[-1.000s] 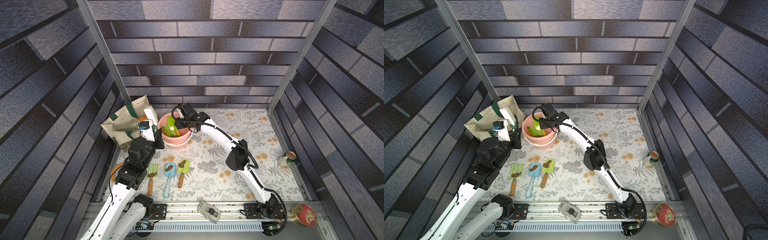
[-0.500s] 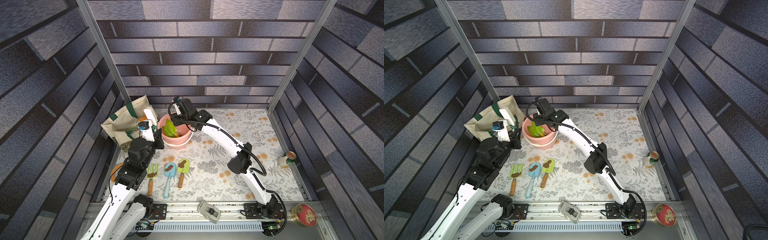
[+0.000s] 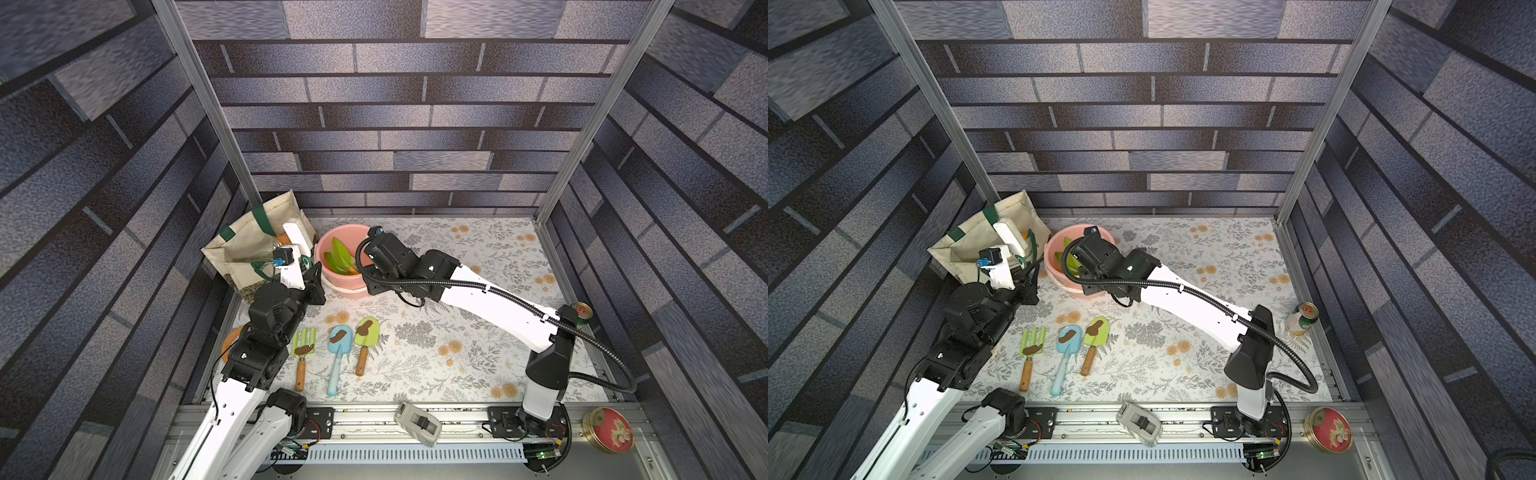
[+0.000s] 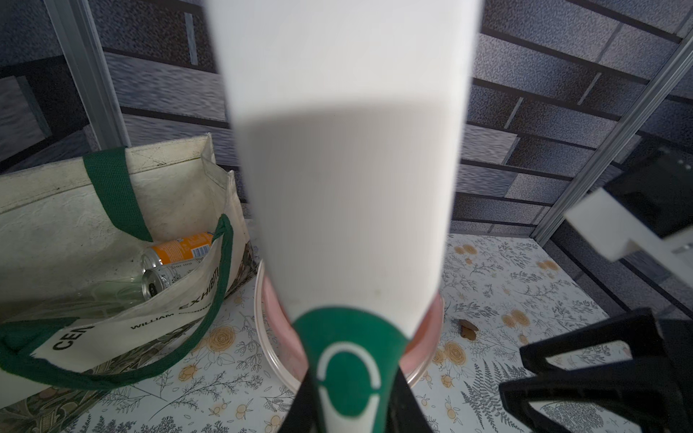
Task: Brush the soil off the hand trowel and place it into the bucket
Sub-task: Place the hand trowel in the bucket, then pick up the hand trowel from the center of the board.
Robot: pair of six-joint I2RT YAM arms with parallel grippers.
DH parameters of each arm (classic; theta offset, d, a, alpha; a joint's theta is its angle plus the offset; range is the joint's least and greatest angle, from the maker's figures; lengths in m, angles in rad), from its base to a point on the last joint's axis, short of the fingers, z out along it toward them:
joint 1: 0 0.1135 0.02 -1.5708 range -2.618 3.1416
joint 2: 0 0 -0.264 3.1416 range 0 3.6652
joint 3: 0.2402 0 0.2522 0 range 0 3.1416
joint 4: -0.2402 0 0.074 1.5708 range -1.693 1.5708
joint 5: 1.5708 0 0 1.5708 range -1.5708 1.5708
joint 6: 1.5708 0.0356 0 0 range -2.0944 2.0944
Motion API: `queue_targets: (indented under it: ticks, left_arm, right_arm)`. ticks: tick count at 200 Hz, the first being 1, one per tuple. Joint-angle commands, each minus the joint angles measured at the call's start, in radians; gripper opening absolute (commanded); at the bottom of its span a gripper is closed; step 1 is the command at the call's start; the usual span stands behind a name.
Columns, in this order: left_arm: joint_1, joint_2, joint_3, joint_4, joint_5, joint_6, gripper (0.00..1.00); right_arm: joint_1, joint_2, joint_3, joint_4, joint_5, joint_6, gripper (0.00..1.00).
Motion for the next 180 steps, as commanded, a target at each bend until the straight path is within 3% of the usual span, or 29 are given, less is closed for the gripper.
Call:
queue_targets:
  ticks: [1,73,141,180]
  left_arm:
    - [0.005,0.0,-0.007,0.001,0.067,-0.021,0.0]
    - [-0.027,-0.094,-0.031,-0.012,0.003,-0.035,0.0]
    - [-0.033,-0.145,-0.046,0.014,0.03,-0.072,0.0]
    - [-0.042,-0.198,-0.064,0.018,0.026,-0.083,0.0]
  right_arm:
    - [0.044,0.003,-0.083,-0.041,0.013,0.122,0.52]
    - [0.148,0.143,-0.215,-0.007,-0.173,0.294,0.55]
    - [0.185,0.396,-0.095,-0.035,-0.235,0.361,0.57]
    - [0.191,0.427,-0.086,-0.056,-0.248,0.384,0.55]
